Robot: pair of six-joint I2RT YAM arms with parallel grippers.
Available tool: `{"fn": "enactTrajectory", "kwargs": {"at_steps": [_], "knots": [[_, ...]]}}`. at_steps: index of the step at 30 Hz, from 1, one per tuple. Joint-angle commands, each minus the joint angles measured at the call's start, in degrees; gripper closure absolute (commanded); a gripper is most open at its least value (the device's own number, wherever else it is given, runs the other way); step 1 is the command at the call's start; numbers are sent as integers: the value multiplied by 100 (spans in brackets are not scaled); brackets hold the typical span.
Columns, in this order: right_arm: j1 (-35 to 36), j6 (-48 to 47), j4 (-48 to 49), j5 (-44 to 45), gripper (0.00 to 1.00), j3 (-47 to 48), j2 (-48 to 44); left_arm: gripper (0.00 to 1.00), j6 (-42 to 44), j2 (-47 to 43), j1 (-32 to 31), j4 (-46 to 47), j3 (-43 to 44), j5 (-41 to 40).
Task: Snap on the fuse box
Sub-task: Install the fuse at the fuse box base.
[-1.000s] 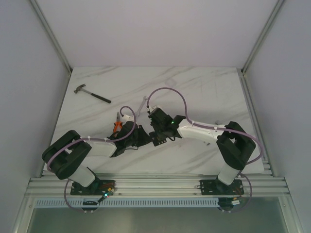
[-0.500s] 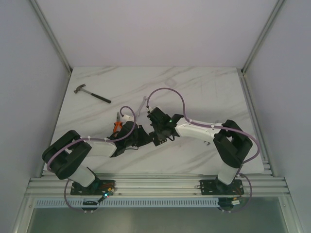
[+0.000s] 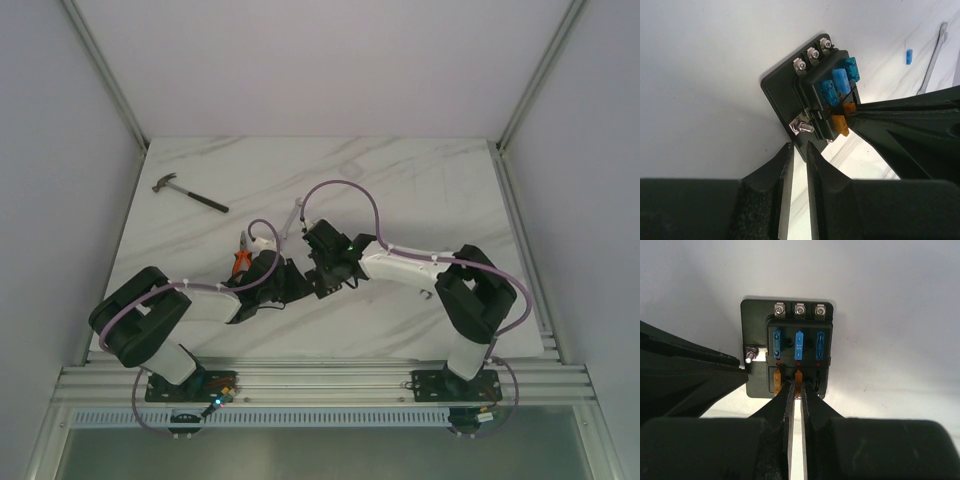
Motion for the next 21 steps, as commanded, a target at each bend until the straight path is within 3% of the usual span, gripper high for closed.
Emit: {"fn": "enactTrajectory", "kwargs": {"at_steps": [1,10,16,21], "knots": [[-46,-130,-378,-196,100,-475,834,74,-85,81,32,157,47,61],[-1,-186,-754,-78,100,-248,1545,74,-221,132,34,310,-75,36],[65,-412,-817,-420,100,-113,639,74,-286,-195,32,282,-237,-156],[62,-491,-1091,-569,100,114,61,65,-227,-617,33,-1,-275,-424]]}}
